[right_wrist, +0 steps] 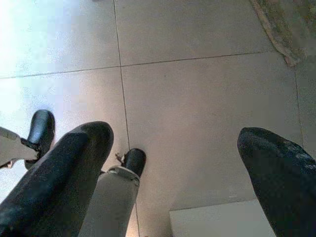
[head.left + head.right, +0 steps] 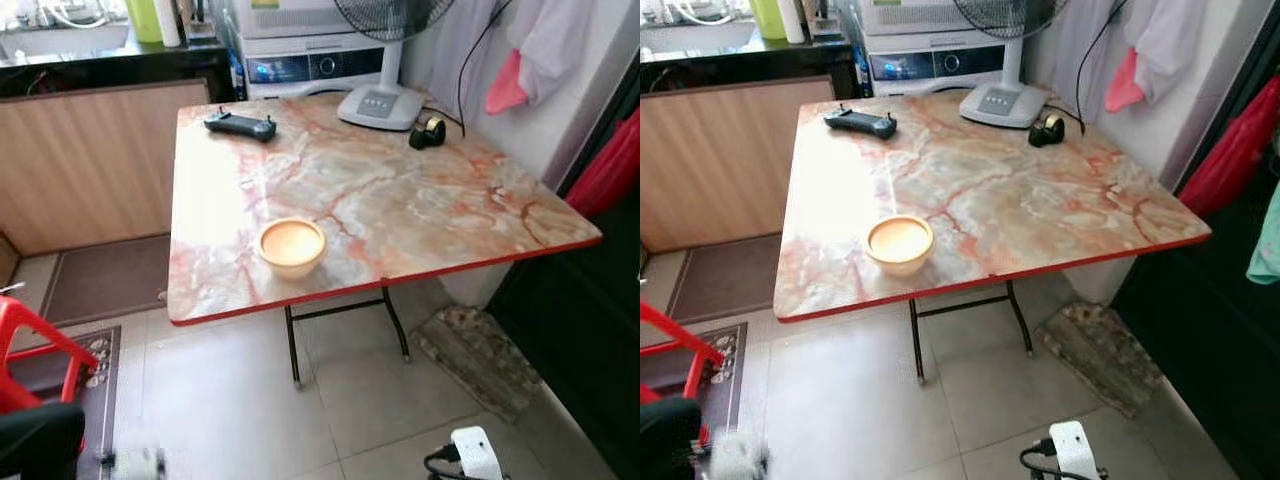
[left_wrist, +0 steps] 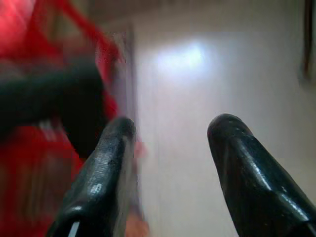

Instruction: Restocking fridge

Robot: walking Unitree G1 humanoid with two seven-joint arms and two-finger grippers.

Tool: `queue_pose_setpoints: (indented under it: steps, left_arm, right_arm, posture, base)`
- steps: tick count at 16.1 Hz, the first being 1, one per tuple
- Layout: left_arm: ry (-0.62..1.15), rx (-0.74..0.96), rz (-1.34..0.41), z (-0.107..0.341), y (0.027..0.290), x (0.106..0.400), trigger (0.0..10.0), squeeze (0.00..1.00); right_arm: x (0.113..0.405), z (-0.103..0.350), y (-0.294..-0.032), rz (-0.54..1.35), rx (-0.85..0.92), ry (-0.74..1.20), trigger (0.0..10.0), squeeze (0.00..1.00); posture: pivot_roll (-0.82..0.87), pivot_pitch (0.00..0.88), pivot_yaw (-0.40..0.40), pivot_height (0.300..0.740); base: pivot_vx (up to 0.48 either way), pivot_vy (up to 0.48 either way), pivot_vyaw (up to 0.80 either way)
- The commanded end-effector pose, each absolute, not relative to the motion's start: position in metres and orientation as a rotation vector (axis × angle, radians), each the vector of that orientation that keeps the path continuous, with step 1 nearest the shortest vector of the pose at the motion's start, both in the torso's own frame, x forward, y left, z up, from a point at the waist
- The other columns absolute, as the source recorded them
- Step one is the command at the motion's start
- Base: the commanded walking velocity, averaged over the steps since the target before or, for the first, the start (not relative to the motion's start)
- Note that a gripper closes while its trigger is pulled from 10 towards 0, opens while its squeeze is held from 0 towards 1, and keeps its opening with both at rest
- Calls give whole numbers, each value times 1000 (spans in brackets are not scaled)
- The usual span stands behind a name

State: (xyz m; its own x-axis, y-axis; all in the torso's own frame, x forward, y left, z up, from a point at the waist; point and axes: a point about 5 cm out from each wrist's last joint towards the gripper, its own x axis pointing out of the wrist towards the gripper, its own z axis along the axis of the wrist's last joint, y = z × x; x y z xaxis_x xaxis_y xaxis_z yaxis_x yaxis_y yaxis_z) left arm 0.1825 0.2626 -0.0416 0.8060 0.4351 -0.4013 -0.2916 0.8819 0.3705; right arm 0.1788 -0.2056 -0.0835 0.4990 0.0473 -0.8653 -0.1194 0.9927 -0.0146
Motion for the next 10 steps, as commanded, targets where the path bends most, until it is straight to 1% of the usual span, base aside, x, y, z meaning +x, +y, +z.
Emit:
queue_pose_setpoints:
  steps: [1, 3, 4, 5, 6, 7, 8, 10]
  left_arm:
    - [341, 421, 368, -19, 267, 196, 10000, 0]
    - [228, 467, 338, -5, 266, 201, 10000, 0]
    - [139, 478, 294, 9, 260, 206, 10000, 0]
    - [93, 494, 260, 15, 255, 208, 10000, 0]
    - [3, 542, 187, 32, 238, 211, 10000, 0]
    - [-19, 557, 169, 36, 234, 212, 10000, 0]
    - [-108, 558, 115, 53, 217, 220, 10000, 0]
    - [-175, 517, 70, 70, 199, 234, 10000, 0]
  right_arm:
    - [176, -84, -207, 108, -84, 1057, 10000, 0]
    - [176, -84, -208, 114, -93, 1060, 10000, 0]
    - [175, -84, -209, 114, -99, 1062, 10000, 0]
    - [175, -84, -210, 116, -101, 1062, 10000, 0]
    - [175, -84, -210, 117, -103, 1062, 10000, 0]
    - [175, -84, -210, 118, -103, 1063, 10000, 0]
    - [175, -85, -210, 117, -106, 1065, 10000, 0]
    - [175, -85, -210, 120, -111, 1066, 10000, 0]
  posture:
    - [83, 0, -31, 740]
    - [86, 0, -31, 740]
    - [87, 0, -31, 740]
    - [84, 0, -30, 740]
    - [78, 0, -28, 740]
    - [78, 0, -28, 740]
    - [82, 0, -28, 740]
    - [82, 0, -28, 740]
  base:
    - [0, 0, 0]
    - [0, 0, 0]
    - [0, 0, 0]
    - [0, 0, 0]
    - [0, 0, 0]
    - [0, 0, 0]
    - [0, 0, 0]
    - [0, 0, 0]
